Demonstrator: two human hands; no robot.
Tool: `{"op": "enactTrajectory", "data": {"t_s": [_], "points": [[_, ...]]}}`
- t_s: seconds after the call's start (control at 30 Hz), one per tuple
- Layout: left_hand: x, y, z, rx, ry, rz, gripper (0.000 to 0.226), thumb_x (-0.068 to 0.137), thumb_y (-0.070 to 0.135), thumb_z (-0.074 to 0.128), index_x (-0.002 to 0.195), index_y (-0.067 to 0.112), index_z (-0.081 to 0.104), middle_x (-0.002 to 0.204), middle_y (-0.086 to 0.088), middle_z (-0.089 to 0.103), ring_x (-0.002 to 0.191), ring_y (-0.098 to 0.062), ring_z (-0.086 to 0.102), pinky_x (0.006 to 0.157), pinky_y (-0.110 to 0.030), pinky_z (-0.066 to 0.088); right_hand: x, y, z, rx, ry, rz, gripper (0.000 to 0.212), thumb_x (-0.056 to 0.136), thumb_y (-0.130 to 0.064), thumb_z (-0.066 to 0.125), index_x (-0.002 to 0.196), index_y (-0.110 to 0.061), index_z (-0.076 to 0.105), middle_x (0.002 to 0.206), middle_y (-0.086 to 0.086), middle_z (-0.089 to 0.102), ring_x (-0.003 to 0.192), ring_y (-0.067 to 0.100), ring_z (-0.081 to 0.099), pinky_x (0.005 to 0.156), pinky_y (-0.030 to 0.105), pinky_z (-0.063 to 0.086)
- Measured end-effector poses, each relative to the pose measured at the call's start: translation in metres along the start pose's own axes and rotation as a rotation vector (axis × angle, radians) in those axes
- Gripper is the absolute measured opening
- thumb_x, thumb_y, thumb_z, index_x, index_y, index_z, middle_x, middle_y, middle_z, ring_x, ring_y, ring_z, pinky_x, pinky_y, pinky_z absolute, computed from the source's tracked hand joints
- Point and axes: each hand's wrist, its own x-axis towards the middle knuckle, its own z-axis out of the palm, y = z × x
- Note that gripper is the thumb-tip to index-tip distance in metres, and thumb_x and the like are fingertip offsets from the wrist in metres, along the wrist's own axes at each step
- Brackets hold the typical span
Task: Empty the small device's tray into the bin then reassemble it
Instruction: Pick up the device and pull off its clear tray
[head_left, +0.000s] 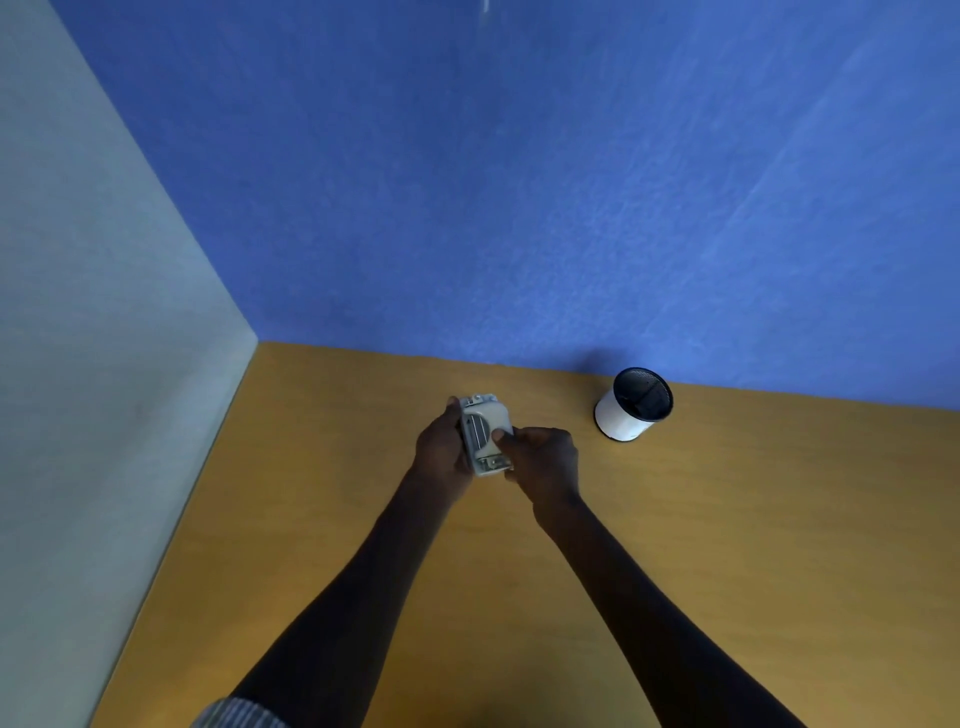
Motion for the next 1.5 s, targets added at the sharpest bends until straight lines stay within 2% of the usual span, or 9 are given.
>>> {"op": "enactTrajectory", "data": {"t_s": [0.2,0.37,0.5,0.63,0.83,0.97,1.2,1.37,1.5], "points": [[-0.008,0.000,0.007,-0.033,-0.007,-0.019,0.049,0.103,0.042,0.035,0.104,0.002,0.064,0.079,-0.015,0.074,0.070,-0.028,0.071,0.066,-0.038,0.055,-0.005,-0.006,-0.011,0.027,-0.005,-0.010,0.031,0.081,-0.028,0.078,0.102,-0.005,0.077,0.089,0.012,0.079,0.077,0.024,0.075,0.075,0.052,0.063],[-0.010,-0.003,0.009,-0.040,-0.035,0.048,0.051,0.102,0.042,0.039,0.122,-0.001,0.059,0.108,-0.019,0.068,0.088,-0.030,0.068,0.072,-0.041,0.056,-0.008,-0.015,-0.014,0.056,0.008,-0.025,0.027,0.082,-0.028,0.077,0.098,-0.007,0.077,0.089,0.010,0.079,0.080,0.023,0.075,0.077,0.051,0.062],[-0.017,-0.013,0.005,-0.137,-0.103,0.074,0.045,0.102,0.034,0.042,0.121,-0.002,0.060,0.103,-0.016,0.074,0.089,-0.023,0.073,0.073,-0.032,0.061,-0.007,-0.027,-0.015,0.089,0.050,-0.011,0.010,0.080,-0.028,0.078,0.074,-0.021,0.076,0.080,0.010,0.077,0.077,0.027,0.075,0.076,0.055,0.061],[-0.021,-0.024,0.002,-0.146,-0.197,0.120,0.032,0.102,0.021,0.043,0.116,-0.001,0.062,0.098,-0.012,0.075,0.089,-0.017,0.073,0.071,-0.024,0.060,-0.005,-0.036,-0.014,0.095,0.080,0.017,0.035,0.080,-0.027,0.077,0.049,-0.025,0.062,0.063,0.005,0.071,0.071,0.029,0.074,0.071,0.058,0.061],[-0.020,-0.023,-0.001,-0.130,-0.238,0.189,0.037,0.092,0.024,0.053,0.120,0.002,0.062,0.105,-0.012,0.074,0.095,-0.017,0.072,0.080,-0.024,0.060,-0.005,-0.047,-0.013,0.101,0.075,0.072,0.034,0.079,-0.025,0.078,0.049,-0.018,0.063,0.068,0.012,0.073,0.068,0.032,0.074,0.070,0.057,0.062],[-0.017,-0.023,-0.005,-0.147,-0.210,0.166,0.034,0.100,0.022,0.047,0.120,0.002,0.064,0.111,-0.015,0.072,0.099,-0.019,0.071,0.090,-0.028,0.055,-0.003,-0.052,-0.012,0.102,0.069,0.099,0.034,0.079,-0.024,0.079,0.051,-0.017,0.062,0.062,0.006,0.068,0.066,0.031,0.074,0.068,0.055,0.063],[-0.016,-0.022,-0.008,-0.152,-0.249,0.189,0.039,0.094,0.023,0.054,0.125,0.000,0.061,0.116,-0.016,0.070,0.103,-0.020,0.070,0.095,-0.031,0.053,0.000,-0.055,-0.012,0.134,0.050,0.153,0.029,0.078,-0.022,0.081,0.060,-0.015,0.060,0.072,0.009,0.069,0.072,0.030,0.074,0.066,0.051,0.064],[-0.012,-0.014,-0.005,-0.202,-0.246,0.155,0.033,0.098,0.025,0.050,0.108,0.000,0.069,0.101,-0.014,0.075,0.090,-0.019,0.074,0.070,-0.027,0.060,0.001,-0.053,-0.010,0.113,0.015,0.148,0.025,0.079,-0.022,0.080,0.062,-0.014,0.063,0.076,0.011,0.073,0.073,0.030,0.075,0.069,0.052,0.064],[-0.003,-0.007,0.000,-0.206,-0.218,0.147,0.037,0.103,0.030,0.041,0.111,0.002,0.065,0.094,-0.012,0.076,0.080,-0.019,0.074,0.067,-0.029,0.061,0.002,-0.047,-0.004,0.078,-0.004,0.126,0.023,0.080,-0.022,0.078,0.063,-0.014,0.066,0.071,0.007,0.071,0.074,0.026,0.074,0.075,0.049,0.063]]}}
